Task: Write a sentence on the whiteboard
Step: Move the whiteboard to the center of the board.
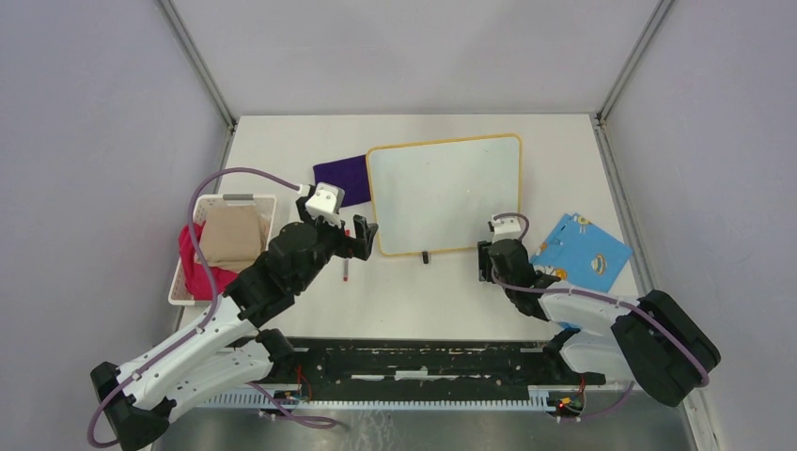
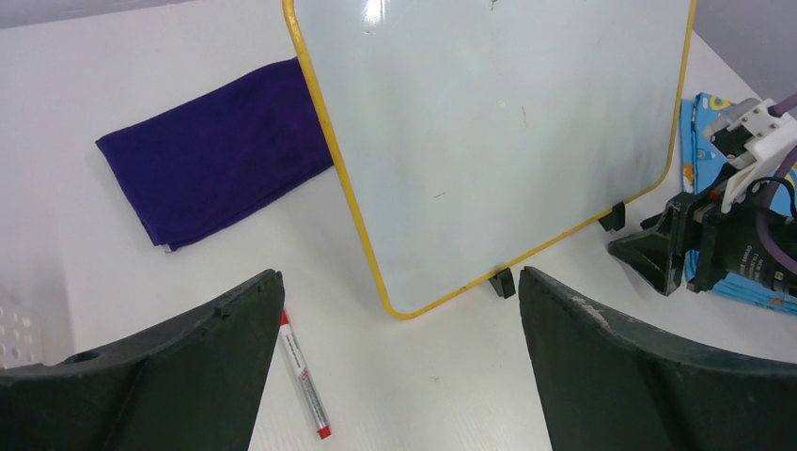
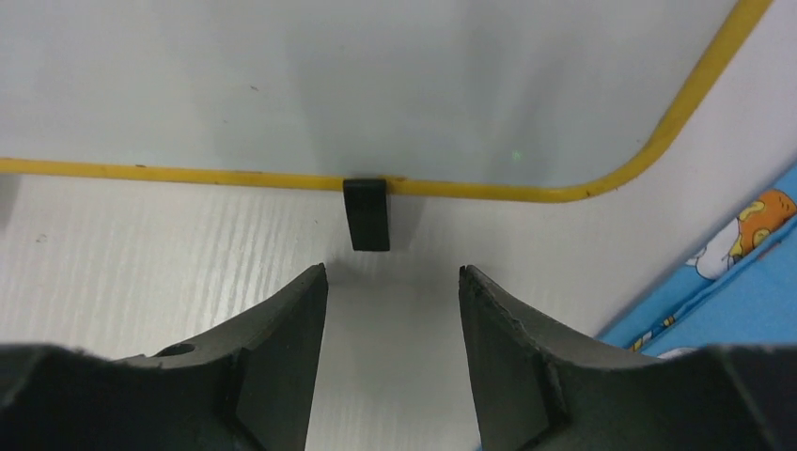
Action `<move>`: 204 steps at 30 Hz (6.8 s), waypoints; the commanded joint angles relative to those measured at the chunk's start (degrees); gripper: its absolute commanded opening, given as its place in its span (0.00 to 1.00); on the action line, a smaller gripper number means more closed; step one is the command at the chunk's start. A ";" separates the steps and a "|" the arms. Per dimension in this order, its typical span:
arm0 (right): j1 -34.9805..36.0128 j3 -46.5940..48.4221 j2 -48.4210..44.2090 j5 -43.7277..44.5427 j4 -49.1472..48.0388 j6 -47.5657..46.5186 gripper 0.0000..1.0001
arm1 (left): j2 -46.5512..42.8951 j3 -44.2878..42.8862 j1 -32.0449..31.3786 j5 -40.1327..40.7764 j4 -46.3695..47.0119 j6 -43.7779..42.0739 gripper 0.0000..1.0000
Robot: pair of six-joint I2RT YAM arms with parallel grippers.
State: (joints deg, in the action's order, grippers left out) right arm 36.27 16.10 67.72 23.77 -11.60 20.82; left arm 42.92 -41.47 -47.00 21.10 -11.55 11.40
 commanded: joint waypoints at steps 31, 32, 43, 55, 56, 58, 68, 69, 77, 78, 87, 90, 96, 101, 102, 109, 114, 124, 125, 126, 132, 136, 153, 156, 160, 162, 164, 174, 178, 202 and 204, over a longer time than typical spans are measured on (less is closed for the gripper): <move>1.49 2.02 5.20 -8.15 -8.15 3.09 0.17 | 0.24 -0.32 -0.17 0.87 2.88 -1.70 1.00; 2.08 1.94 5.31 -7.93 -8.12 3.25 0.16 | 0.24 -0.28 -0.19 0.87 2.91 -1.73 1.00; 6.84 3.18 5.41 -2.16 -3.48 2.96 0.13 | 0.33 -0.37 -0.19 0.74 2.94 -1.55 1.00; 7.58 0.67 1.38 5.99 0.68 7.76 0.00 | 0.60 -0.40 -0.19 0.96 2.87 -1.32 1.00; 7.64 0.47 1.36 5.88 0.80 7.97 0.00 | 0.64 -0.48 -0.19 0.96 2.85 -1.29 1.00; 7.70 0.34 1.25 5.28 0.72 8.05 0.00 | 0.60 -0.47 -0.19 0.96 2.82 -1.23 1.00; 8.10 0.98 -3.50 3.58 3.83 8.19 0.45 | 0.33 -0.53 -0.19 0.78 2.54 -1.19 1.00; 8.06 1.12 -4.84 3.32 4.66 8.17 0.48 | 0.37 -0.57 -0.19 0.78 2.42 -1.09 1.00; 8.22 1.25 -19.68 -1.53 11.39 3.62 0.72 | 0.05 -3.01 -0.22 10.52 -2.34 7.12 1.00; 8.29 1.30 -21.83 -2.56 12.29 2.53 0.76 | 0.06 -3.71 -0.20 11.88 -3.77 8.35 1.00; 8.28 2.91 -36.29 -8.74 16.71 -6.26 0.85 | -2.73 -9.66 -0.19 18.54 -23.04 22.99 1.00; 8.28 3.54 -38.11 -5.40 15.21 -7.45 0.84 | -2.31 -11.83 -0.19 21.06 -26.64 25.01 1.00; 8.21 4.37 -40.10 1.32 9.74 -8.78 0.82 | -1.53 -10.10 -0.19 17.96 -19.64 20.45 1.00; 8.20 5.94 -34.20 -0.61 17.07 -7.91 0.80 | 0.55 -8.76 -0.11 14.98 -16.64 23.55 1.00; 8.20 4.35 -33.98 -1.49 16.85 -7.28 0.79 | 1.13 -8.16 -0.11 14.37 -16.32 24.60 1.00; 8.24 -3.91 -35.46 -2.76 13.56 -3.03 0.74 | 0.81 -1.56 0.06 7.27 -7.36 24.13 1.00; 8.18 -6.42 -32.40 -2.31 11.26 -2.62 0.71 | 2.73 -1.04 1.61 4.30 -3.88 22.80 1.00; 8.10 -7.24 -25.79 -2.26 4.30 -2.38 0.68 | 3.82 2.74 18.36 -15.26 2.73 26.56 1.00; 8.11 -7.34 -25.30 -2.23 3.85 -2.30 0.68 | 4.11 3.46 20.55 -19.64 4.18 27.02 1.00; 8.10 -7.31 -24.84 -2.13 3.46 -2.27 0.68 | 4.44 4.21 22.79 -23.24 6.18 27.60 1.00; 8.01 -7.11 -22.13 -1.53 1.80 -2.27 0.66 | 9.16 5.69 25.73 -31.27 15.63 28.04 1.00; 8.03 -6.85 -20.05 -1.54 0.52 -2.32 0.65 | 13.71 4.73 26.16 -33.63 18.98 27.39 1.00; 7.90 -4.16 -10.63 -1.20 -4.93 -2.80 0.60 | 21.11 5.07 26.73 -35.32 22.19 25.71 0.98; 7.90 -3.67 -9.49 -1.36 -5.38 -2.76 0.56 | 21.66 5.47 26.70 -35.68 22.43 25.52 0.98; 7.89 -3.49 -8.54 -1.48 -6.36 -2.59 0.53 | 22.47 5.56 26.70 -36.46 22.94 25.35 0.98; 7.89 -3.20 -8.02 -1.70 -6.52 -2.51 0.52 | 23.08 5.48 26.70 -37.51 23.50 25.34 0.98; 7.89 -3.08 -7.53 -1.86 -6.79 -2.40 0.52 | 23.65 5.49 26.72 -38.39 24.02 25.42 0.98; 7.90 -2.54 -5.25 -2.06 -8.09 -2.23 0.48 | 25.32 5.62 26.70 -41.16 25.81 25.84 0.96; 7.89 -2.49 -4.36 -2.21 -8.72 -2.33 0.44 | 25.88 5.44 26.62 -42.25 26.06 25.95 0.95; 8.12 -3.45 -4.00 -4.96 -10.40 -2.75 0.20 | 28.30 3.70 22.22 -45.09 27.28 25.03 0.93; 8.10 -3.48 -4.01 -5.03 -10.31 -2.86 0.20 | 28.57 3.55 21.85 -44.94 27.28 24.99 0.92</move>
State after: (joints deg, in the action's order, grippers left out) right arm 44.07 11.51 63.86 21.47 -17.56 17.74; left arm 70.91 -35.62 -23.24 -21.08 12.58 37.58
